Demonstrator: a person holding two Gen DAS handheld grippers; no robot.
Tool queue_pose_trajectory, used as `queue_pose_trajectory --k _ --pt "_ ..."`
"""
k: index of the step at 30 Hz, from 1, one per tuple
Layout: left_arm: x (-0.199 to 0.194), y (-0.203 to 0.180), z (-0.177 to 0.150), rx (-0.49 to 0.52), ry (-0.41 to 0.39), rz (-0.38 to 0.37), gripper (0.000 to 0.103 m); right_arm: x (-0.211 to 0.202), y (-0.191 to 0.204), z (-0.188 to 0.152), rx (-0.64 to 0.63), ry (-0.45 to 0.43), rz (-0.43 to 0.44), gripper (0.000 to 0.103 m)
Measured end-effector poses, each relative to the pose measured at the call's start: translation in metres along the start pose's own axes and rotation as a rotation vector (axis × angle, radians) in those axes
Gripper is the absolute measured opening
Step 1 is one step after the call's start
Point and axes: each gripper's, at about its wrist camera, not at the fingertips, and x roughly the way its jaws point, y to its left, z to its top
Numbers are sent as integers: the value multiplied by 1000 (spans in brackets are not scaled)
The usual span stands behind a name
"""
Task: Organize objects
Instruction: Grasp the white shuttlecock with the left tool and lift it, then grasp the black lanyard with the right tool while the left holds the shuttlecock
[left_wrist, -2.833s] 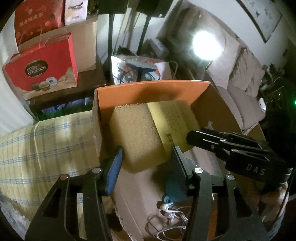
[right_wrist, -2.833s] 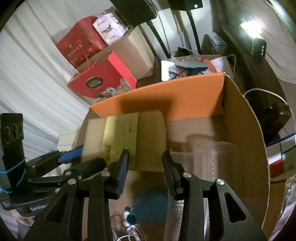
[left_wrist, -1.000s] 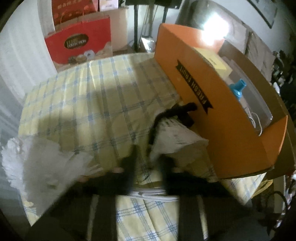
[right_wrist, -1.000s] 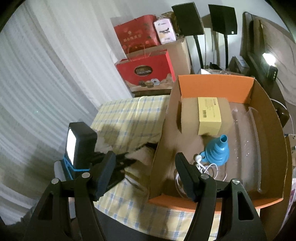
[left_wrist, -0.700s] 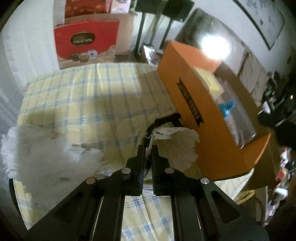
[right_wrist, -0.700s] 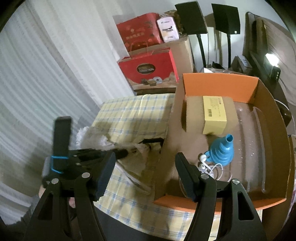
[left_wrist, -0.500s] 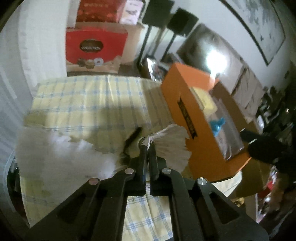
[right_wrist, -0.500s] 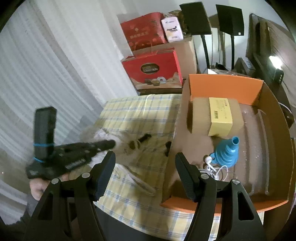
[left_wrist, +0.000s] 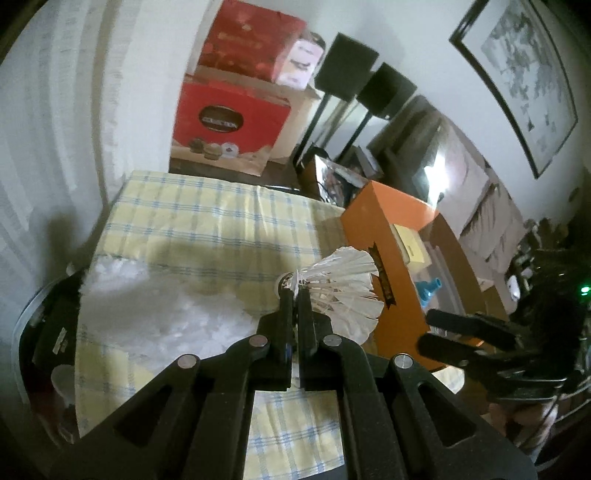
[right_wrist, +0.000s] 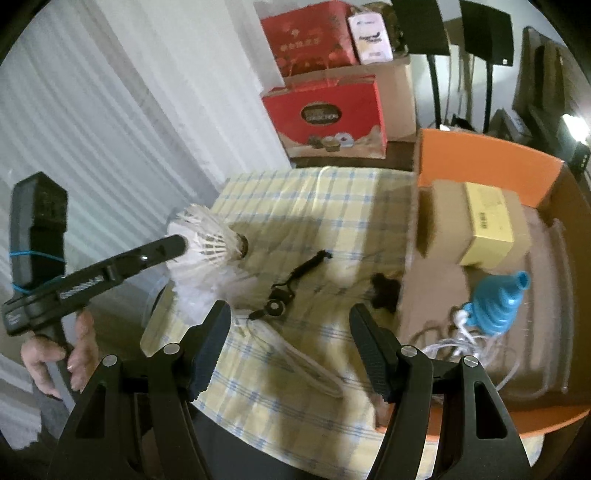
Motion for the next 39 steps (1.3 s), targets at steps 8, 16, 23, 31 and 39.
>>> queue_pose_trajectory --k 8,16,23,31,39 --pt "-22 22 -4 -21 -44 45 2 48 17 3 25 63 12 68" --pt "-31 43 -9 -57 -59 52 2 98 12 4 94 131 0 46" --pt "-33 56 -10 -79 -66 51 2 120 9 4 117 161 -12 42" --pt "-33 62 -10 -85 -73 47 2 126 -16 29 212 132 -52 42" --pt "-31 64 -10 -90 -68 36 2 148 -18 38 201 152 -94 33"
